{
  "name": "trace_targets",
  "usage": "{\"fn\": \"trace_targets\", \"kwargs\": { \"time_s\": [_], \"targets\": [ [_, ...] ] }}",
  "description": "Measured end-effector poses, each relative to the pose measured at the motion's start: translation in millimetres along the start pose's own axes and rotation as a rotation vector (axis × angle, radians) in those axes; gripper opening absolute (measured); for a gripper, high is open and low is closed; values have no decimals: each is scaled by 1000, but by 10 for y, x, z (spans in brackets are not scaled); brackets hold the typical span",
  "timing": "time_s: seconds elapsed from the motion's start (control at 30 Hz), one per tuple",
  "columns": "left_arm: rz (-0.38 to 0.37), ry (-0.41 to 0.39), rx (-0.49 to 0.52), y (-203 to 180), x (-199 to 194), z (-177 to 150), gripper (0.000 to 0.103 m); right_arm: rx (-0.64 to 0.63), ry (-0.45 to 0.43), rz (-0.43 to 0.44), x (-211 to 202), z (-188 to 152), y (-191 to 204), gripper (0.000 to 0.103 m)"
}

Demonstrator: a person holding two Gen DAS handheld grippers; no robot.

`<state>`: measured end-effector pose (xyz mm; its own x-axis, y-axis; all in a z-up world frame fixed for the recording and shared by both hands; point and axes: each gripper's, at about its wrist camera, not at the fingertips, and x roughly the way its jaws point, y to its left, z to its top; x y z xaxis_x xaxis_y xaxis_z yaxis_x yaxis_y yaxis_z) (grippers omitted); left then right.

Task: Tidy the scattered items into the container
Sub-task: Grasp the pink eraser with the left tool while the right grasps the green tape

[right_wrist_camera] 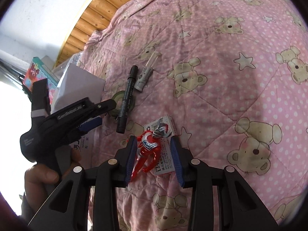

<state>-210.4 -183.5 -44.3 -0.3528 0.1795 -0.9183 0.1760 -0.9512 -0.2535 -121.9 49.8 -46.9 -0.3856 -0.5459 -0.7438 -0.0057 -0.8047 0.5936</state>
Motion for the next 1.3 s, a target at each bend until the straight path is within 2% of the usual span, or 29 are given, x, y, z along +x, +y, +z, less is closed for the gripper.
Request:
{"fn": "trace_targets", "kwargs": {
  "time_s": [0.2, 0.23, 0.27, 0.3, 0.33, 0.37, 0.47, 0.63, 0.77, 0.93, 1.13, 1.3],
  "targets": [
    [6, -23, 11, 11, 108, 38, 71, -60, 9, -33, 23, -10, 104, 39],
    [4, -33, 20, 9, 104, 39, 66, -68, 9, -38, 27, -12, 114, 39],
    [-4, -45, 27, 13, 88, 41, 54, -72, 10, -35, 31, -13, 118, 39],
    [-12, -57, 33, 16, 71, 44, 51, -75, 12, -33, 32, -11, 118, 38],
    [-16, -66, 38, 20, 54, 47, 41, -77, 15, -31, 33, -9, 118, 38],
    [-19, -70, 39, 32, 37, 45, 36, -77, 16, -28, 30, -8, 117, 37],
    [-41, -71, 37, 80, -12, 15, 35, -82, 23, -23, 21, -20, 129, 29],
    [-56, -54, 87, -10, -78, -104, 35, -88, 36, -16, 1, -55, 176, 29],
    [-66, -25, 162, -124, -130, -222, 35, -87, 44, -1, -47, -136, 236, 38],
    [-59, -38, 212, -161, -213, -350, 35, -86, 60, -4, -26, -255, 274, 38],
    [-65, -32, 207, -98, -200, -393, 34, -91, 41, 6, -74, -305, 379, 38],
    [-64, -13, 194, -44, -118, -413, 34, -90, 19, -20, -47, -178, 379, 38]
  ]
}}
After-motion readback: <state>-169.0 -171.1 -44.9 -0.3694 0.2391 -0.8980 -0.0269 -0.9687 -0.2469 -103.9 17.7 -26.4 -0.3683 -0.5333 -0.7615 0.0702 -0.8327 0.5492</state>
